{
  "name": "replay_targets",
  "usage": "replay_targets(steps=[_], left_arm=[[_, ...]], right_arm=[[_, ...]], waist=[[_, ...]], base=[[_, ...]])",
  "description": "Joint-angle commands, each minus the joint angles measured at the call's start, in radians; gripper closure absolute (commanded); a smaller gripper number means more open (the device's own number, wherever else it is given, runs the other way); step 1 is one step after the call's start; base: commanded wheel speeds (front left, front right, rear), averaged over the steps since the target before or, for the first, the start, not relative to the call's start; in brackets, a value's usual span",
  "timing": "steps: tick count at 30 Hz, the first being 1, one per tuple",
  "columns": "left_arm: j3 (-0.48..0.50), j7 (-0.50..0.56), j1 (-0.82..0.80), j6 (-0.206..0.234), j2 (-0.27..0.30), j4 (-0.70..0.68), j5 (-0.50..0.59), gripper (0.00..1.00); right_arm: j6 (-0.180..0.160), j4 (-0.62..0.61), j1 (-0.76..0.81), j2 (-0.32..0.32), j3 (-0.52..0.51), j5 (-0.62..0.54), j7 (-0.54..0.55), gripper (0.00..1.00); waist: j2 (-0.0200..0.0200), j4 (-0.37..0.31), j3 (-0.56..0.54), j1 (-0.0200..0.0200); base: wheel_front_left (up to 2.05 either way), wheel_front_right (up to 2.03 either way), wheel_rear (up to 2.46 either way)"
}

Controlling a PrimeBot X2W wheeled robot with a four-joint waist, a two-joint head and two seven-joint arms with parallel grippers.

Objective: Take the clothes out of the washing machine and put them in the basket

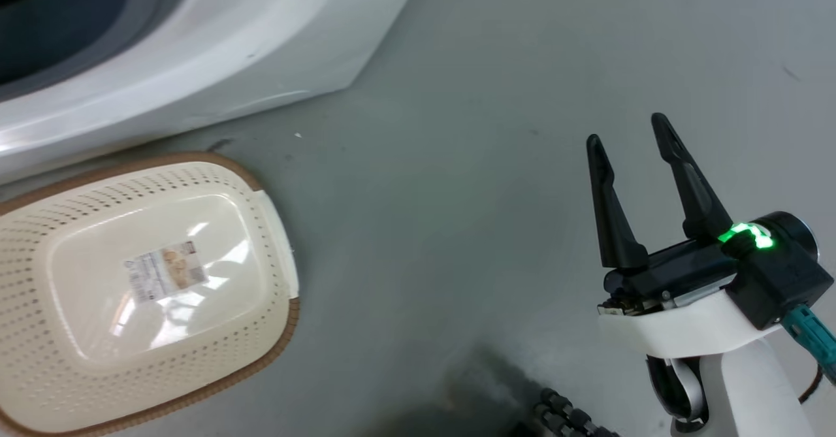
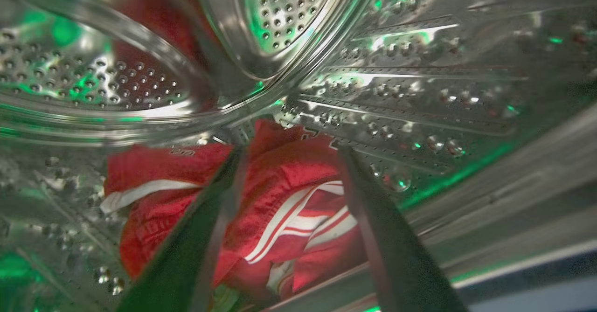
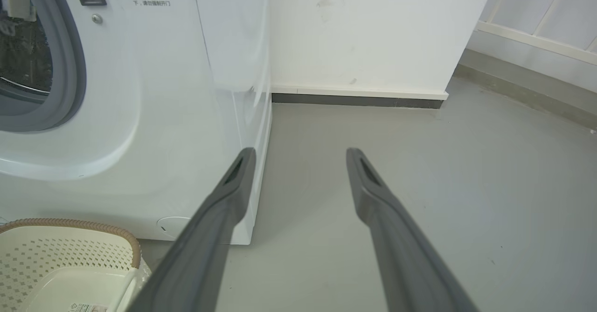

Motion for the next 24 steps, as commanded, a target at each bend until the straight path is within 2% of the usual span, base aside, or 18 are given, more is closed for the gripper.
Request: replay_targets(steps=[1,5,12,24], left_arm=[[-0.014,0.058,-0.060,0.002,0.024,0.022,-0.034,0.00],[-0.082,0.217,-0.187,0.001,0.062,0.054,-0.075,0.00],[-0.162,0.364,-0.337,0.001,0.114,0.125,-0.042,0.00],[-0.225,0.391,-0.383,0.004,0.108,0.256,-0.008,0.00]], right_arm=[[-0.001,-0.013,-0.022,0.003,0.013,0.010,-0.002,0.00],[-0.001,-0.029,-0.021,0.003,0.038,0.029,-0.002,0.00],[-0.001,-0.041,-0.017,0.003,0.083,0.061,-0.002,0.00],[-0.001,-0.062,0.001,0.003,0.071,0.068,-0.002,0.00]], waist=[[0.0000,-0.064,0.064,-0.0003],[0.0000,-0.097,0.096,-0.0003],[0.0000,-0.145,0.141,-0.0003],[0.0000,-0.145,0.174,-0.0003]], base=[[0.00,0.00,0.00],[0.00,0.00,0.00],[0.00,0.00,0.00],[0.00,0.00,0.00]])
